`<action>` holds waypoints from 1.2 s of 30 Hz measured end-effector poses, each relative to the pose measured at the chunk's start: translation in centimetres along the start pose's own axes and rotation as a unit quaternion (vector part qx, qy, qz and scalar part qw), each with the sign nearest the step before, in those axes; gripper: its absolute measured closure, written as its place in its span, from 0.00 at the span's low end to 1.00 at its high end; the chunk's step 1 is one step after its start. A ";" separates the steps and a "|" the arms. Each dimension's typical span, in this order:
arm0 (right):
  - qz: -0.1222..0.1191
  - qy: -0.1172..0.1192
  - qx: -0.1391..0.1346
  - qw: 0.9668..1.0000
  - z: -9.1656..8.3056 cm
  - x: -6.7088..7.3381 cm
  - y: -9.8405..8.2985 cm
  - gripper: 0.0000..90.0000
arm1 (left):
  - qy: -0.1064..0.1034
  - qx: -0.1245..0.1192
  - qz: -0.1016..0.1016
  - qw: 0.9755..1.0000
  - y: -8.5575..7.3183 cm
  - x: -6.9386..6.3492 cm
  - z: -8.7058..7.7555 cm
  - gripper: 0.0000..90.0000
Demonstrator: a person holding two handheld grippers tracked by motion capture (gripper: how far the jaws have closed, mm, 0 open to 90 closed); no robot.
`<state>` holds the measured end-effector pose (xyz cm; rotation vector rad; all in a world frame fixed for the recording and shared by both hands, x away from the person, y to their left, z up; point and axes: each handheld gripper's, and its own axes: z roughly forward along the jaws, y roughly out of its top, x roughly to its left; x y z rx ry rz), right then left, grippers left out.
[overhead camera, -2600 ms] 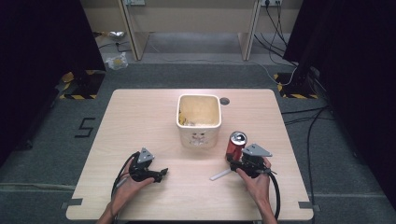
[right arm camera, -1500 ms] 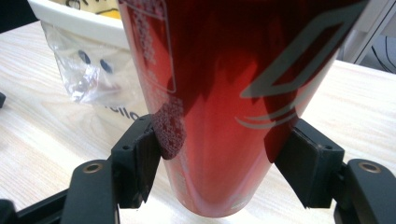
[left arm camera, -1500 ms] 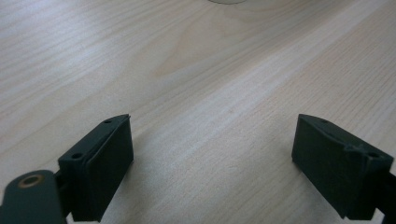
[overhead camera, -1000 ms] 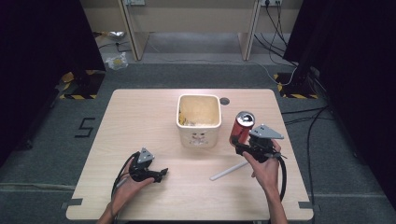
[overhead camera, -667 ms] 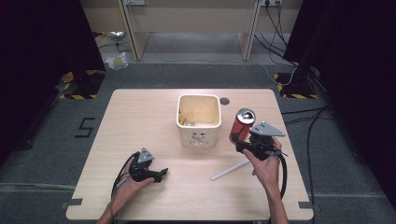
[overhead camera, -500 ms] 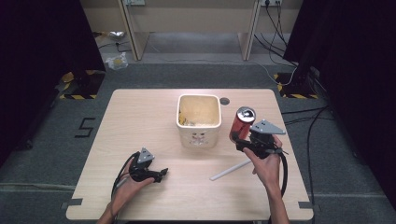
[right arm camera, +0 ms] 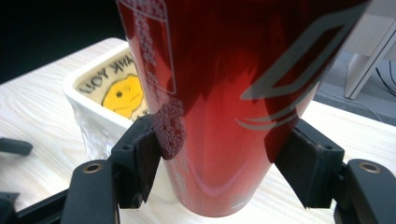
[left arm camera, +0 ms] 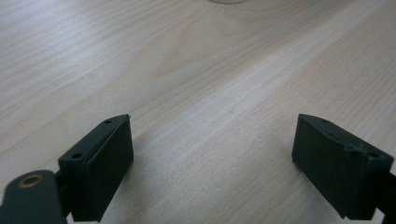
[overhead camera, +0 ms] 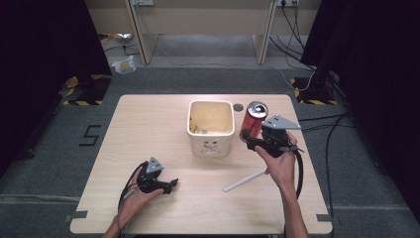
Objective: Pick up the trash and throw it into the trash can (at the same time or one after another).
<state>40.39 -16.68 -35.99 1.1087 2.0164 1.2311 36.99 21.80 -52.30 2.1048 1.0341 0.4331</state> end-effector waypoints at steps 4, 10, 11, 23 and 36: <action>0.000 0.006 -0.004 1.000 0.1 0.1 0.8 0.38 | 0.000 0.000 0.000 1.000 0.0 0.0 0.0 0.13; -0.001 0.017 -0.006 1.000 0.7 0.4 2.5 0.38 | 0.000 0.000 0.000 1.000 0.0 0.0 0.0 0.13; -0.004 0.019 -0.005 1.000 0.9 0.4 2.7 0.38 | 0.000 0.000 0.000 1.000 0.0 0.0 0.0 0.13; -0.010 0.050 -0.003 0.999 3.5 2.1 5.1 0.38 | 0.000 -0.001 -0.001 1.000 0.0 0.0 0.0 0.13; -0.015 0.070 0.018 0.997 8.1 4.0 5.8 0.38 | 0.000 -0.001 -0.001 1.000 0.0 0.0 0.0 0.13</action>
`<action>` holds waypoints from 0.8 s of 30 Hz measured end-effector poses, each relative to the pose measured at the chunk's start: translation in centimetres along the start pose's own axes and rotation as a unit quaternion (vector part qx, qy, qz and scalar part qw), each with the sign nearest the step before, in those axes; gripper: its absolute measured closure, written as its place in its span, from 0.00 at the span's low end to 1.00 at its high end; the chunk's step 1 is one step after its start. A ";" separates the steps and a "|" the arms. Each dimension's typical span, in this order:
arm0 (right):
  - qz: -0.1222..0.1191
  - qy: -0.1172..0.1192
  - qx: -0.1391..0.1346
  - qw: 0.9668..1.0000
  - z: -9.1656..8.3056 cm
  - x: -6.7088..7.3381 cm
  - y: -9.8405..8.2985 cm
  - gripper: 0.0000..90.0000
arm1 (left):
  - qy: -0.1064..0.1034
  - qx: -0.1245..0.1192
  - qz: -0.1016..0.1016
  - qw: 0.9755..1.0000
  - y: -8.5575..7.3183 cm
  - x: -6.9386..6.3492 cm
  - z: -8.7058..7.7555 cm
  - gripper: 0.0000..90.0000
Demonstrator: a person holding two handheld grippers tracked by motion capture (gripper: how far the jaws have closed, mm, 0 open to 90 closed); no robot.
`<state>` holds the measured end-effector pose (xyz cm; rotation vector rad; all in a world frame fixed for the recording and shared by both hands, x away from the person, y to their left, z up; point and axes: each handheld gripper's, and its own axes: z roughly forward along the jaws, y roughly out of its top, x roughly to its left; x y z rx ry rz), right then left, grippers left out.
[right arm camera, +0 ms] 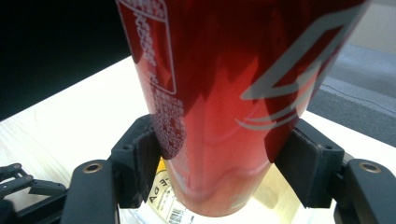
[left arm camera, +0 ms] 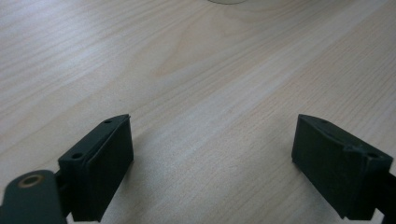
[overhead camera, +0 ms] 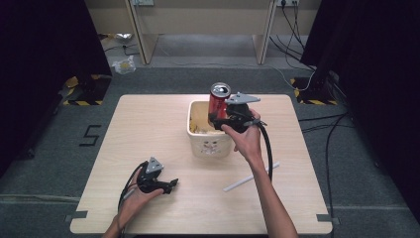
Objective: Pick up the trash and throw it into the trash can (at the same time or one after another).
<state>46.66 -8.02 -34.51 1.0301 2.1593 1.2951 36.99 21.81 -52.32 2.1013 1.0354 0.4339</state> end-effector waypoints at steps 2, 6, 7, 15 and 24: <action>0.000 0.000 0.004 1.000 0.5 0.1 0.0 0.38 | 0.000 0.000 0.000 1.000 0.0 0.0 0.0 0.13; 0.002 0.003 0.008 1.000 1.3 0.3 0.0 0.38 | 0.000 0.000 0.000 1.000 0.0 0.0 0.0 0.13; 0.002 0.004 0.010 1.000 1.5 0.3 0.0 0.38 | 0.000 0.000 0.000 1.000 0.0 0.0 0.0 0.13; 0.004 0.011 0.027 1.000 3.5 1.0 -0.1 0.38 | 0.000 0.000 -0.001 1.000 0.0 0.0 0.0 0.13; 0.005 0.012 0.038 0.999 4.9 1.3 -0.2 0.37 | -0.001 0.001 0.000 1.000 0.0 0.0 0.0 0.13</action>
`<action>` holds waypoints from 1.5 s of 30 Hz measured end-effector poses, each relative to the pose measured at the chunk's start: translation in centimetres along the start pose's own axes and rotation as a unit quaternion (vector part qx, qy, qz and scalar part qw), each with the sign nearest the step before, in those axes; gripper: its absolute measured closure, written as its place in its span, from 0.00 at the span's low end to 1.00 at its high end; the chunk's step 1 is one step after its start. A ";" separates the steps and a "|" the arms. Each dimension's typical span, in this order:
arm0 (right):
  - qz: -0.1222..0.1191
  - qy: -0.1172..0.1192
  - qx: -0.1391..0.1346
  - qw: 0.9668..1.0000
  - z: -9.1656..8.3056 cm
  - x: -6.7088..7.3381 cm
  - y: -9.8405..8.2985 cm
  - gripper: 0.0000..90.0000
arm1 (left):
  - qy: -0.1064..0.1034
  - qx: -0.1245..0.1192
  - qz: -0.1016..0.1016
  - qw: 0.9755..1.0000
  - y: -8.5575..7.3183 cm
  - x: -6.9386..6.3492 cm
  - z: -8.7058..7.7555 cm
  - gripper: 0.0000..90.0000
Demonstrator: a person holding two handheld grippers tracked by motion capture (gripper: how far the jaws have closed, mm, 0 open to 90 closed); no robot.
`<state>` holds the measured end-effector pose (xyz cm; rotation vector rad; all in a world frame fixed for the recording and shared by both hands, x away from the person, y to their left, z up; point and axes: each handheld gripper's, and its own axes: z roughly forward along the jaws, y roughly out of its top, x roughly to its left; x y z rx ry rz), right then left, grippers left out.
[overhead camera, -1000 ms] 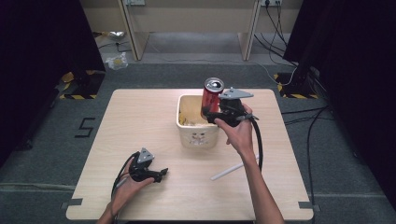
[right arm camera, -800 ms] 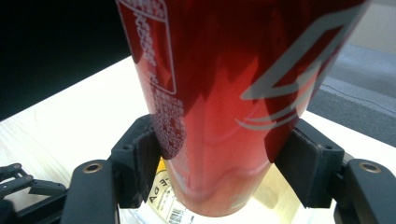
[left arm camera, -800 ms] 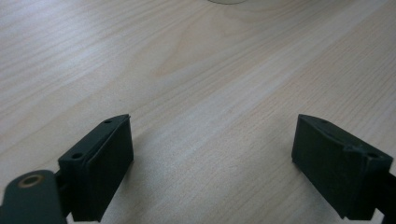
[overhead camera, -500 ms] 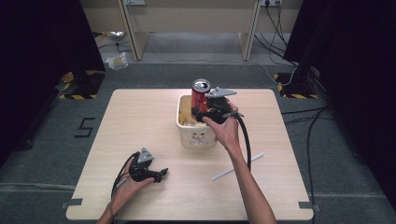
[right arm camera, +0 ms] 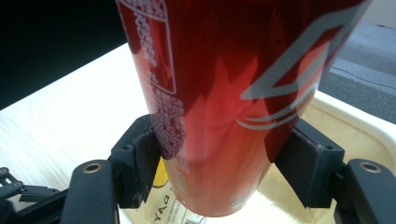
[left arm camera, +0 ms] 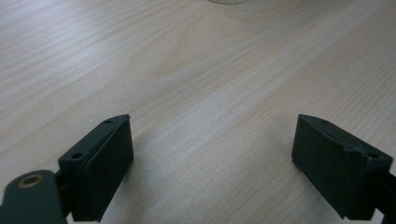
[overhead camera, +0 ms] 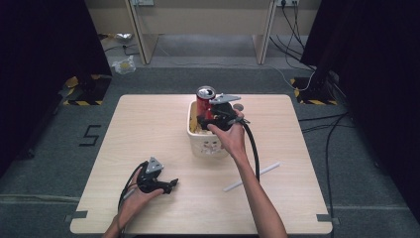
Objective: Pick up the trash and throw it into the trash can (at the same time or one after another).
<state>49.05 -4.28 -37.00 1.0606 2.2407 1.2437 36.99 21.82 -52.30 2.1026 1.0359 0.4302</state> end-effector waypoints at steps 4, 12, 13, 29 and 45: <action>0.000 0.003 0.009 1.000 0.7 0.2 0.0 0.37 | 0.000 0.000 0.000 1.000 0.0 0.0 0.0 0.13; -0.003 0.010 0.021 1.000 1.5 0.8 -0.2 0.37 | 0.000 0.000 0.000 1.000 0.0 0.0 0.0 0.13; -0.003 0.011 0.021 1.000 1.6 0.8 -0.2 0.37 | 0.000 0.000 0.000 1.000 0.0 0.0 0.0 0.13; -0.003 0.022 0.036 0.999 2.3 1.1 -0.4 0.36 | 0.000 0.000 0.000 1.000 0.0 0.0 0.0 0.13; 0.004 0.022 0.026 0.999 1.5 0.8 -0.2 0.32 | -0.001 0.001 0.001 1.000 0.0 0.0 0.0 0.13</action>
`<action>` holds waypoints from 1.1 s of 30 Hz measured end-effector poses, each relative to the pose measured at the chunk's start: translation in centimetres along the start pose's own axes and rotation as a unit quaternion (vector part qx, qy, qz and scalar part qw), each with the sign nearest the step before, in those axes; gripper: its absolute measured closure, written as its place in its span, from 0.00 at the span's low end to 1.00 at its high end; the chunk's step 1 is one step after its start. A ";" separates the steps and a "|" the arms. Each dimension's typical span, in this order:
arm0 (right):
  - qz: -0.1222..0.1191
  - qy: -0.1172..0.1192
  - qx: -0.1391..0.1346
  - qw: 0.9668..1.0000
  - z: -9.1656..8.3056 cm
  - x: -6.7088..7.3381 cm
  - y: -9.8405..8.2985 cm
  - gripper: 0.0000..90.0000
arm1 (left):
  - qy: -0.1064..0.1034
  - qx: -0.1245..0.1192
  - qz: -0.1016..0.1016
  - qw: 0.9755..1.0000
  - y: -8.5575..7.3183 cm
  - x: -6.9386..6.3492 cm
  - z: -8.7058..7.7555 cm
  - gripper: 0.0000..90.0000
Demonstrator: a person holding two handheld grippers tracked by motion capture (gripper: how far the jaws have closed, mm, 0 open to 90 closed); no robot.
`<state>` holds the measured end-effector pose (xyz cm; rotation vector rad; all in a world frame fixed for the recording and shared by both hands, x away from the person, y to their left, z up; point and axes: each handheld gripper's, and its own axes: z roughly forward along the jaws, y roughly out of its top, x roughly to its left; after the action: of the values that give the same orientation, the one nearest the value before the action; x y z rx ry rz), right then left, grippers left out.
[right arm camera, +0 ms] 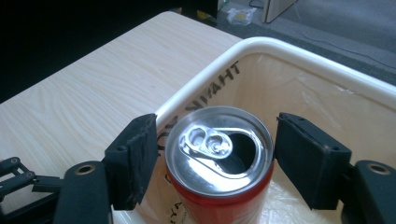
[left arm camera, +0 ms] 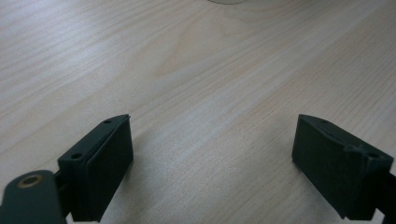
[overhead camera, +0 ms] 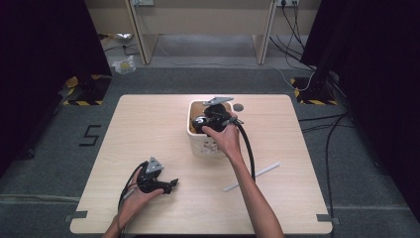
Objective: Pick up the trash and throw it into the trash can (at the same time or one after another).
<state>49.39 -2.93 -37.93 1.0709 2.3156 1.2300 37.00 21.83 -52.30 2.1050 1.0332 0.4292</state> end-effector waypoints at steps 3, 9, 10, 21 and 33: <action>0.004 0.000 -0.013 1.000 -0.9 -0.2 0.2 0.30 | 0.000 0.000 0.000 1.000 0.0 0.0 0.0 0.13; 0.008 -0.005 -0.024 1.000 -2.3 -0.6 0.3 0.28 | 0.000 0.000 0.000 1.000 0.0 0.0 0.0 0.13; 0.009 -0.009 -0.034 0.999 -3.0 -0.8 0.3 0.27 | 0.000 0.000 0.000 1.000 0.0 0.0 0.0 0.13; 0.009 -0.036 -0.057 0.998 -6.9 -2.1 -0.6 0.26 | 0.001 -0.002 -0.001 1.000 0.0 0.0 0.0 0.13; 0.011 -0.059 -0.065 0.996 -11.0 -3.5 -3.2 0.26 | 0.001 -0.001 -0.001 1.000 0.0 0.0 0.0 0.13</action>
<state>44.01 -12.97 -34.33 1.0961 2.1117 1.2705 36.98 21.79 -52.31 2.1019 1.0352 0.4305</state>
